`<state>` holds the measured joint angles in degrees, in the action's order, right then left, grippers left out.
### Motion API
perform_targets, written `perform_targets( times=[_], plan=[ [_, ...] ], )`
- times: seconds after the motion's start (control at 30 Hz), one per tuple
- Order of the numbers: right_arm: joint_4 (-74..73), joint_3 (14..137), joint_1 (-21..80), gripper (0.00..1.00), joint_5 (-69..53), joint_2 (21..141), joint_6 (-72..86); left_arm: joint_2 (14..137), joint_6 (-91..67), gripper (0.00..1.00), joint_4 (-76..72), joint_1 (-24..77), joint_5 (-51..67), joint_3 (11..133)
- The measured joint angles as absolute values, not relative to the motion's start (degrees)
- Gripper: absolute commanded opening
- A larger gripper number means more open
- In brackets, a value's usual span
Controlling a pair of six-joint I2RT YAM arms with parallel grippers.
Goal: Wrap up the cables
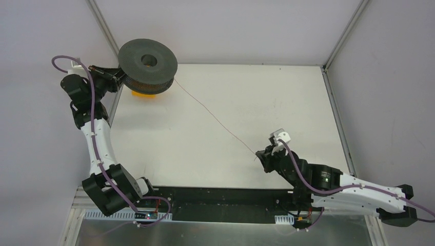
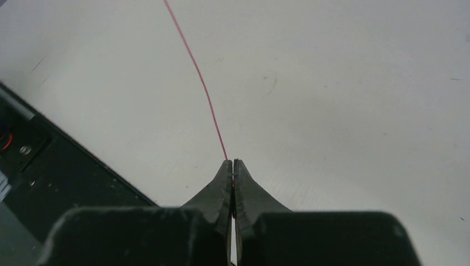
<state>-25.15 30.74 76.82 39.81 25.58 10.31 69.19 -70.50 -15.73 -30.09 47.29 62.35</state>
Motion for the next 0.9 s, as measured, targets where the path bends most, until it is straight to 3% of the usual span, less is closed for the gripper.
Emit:
perform_targets(
  times=[0.27,0.53,0.9],
  plan=[
    [-21.93,40.84,79.83,0.00,23.07,39.83,5.67,64.97,-52.42,0.00,0.34,-22.57,33.08,62.13],
    [-18.81,54.94,85.38,0.00,16.05,50.02,0.40,62.54,-28.47,0.00,13.96,3.62,10.28,62.06],
    [-8.84,74.52,79.96,0.00,15.40,56.29,-6.09,64.62,-10.85,0.00,21.15,28.73,-10.66,61.19]
  ],
)
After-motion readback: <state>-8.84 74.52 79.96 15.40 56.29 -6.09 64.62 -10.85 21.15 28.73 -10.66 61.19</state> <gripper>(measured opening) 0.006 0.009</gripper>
